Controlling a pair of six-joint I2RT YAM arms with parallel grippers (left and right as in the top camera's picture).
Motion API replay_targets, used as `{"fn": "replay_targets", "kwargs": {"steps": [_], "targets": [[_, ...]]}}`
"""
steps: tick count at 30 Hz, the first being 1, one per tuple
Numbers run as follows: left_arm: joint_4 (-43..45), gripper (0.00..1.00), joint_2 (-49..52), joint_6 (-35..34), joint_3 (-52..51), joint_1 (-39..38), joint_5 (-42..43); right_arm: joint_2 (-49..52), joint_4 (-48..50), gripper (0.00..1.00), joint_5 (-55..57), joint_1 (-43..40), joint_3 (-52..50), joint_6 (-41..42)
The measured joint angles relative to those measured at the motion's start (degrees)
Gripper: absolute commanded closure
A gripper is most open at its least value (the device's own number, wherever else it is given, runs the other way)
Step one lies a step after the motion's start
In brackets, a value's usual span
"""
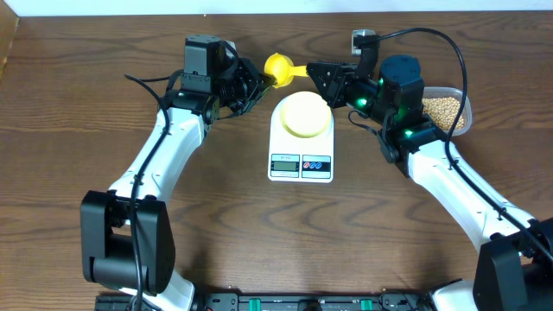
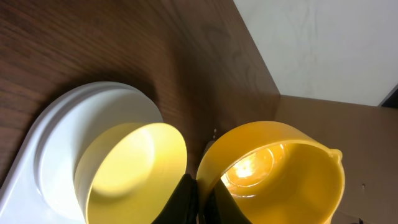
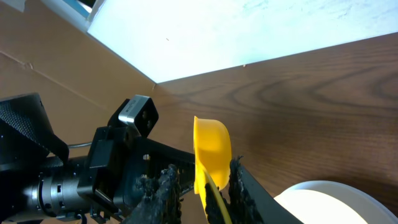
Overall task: Scoop item into bowl and weigh 50g on scale
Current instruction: 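Close the right gripper on the yellow scoop's handle beside the left gripper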
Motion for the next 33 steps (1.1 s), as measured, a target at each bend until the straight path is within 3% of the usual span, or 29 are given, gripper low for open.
{"fn": "replay_targets", "kwargs": {"steps": [19,27,28,33], "targets": [[0.92,0.92,0.00,0.00,0.00,-2.27,-0.02,0.00,-0.39,0.80,0.20,0.00,0.00,0.02],[1.18,0.92,0.00,0.00,0.00,-2.27,-1.11,0.00,-0.42,0.93,0.35,0.00,0.00,0.15],[1.29,0.92,0.00,0.00,0.00,-2.27,-1.11,0.00,-0.42,0.99,0.37,0.00,0.00,0.20],[1.38,0.92,0.00,0.00,0.00,-2.27,-1.18,0.00,-0.42,0.99,0.35,0.00,0.00,0.22]]}}
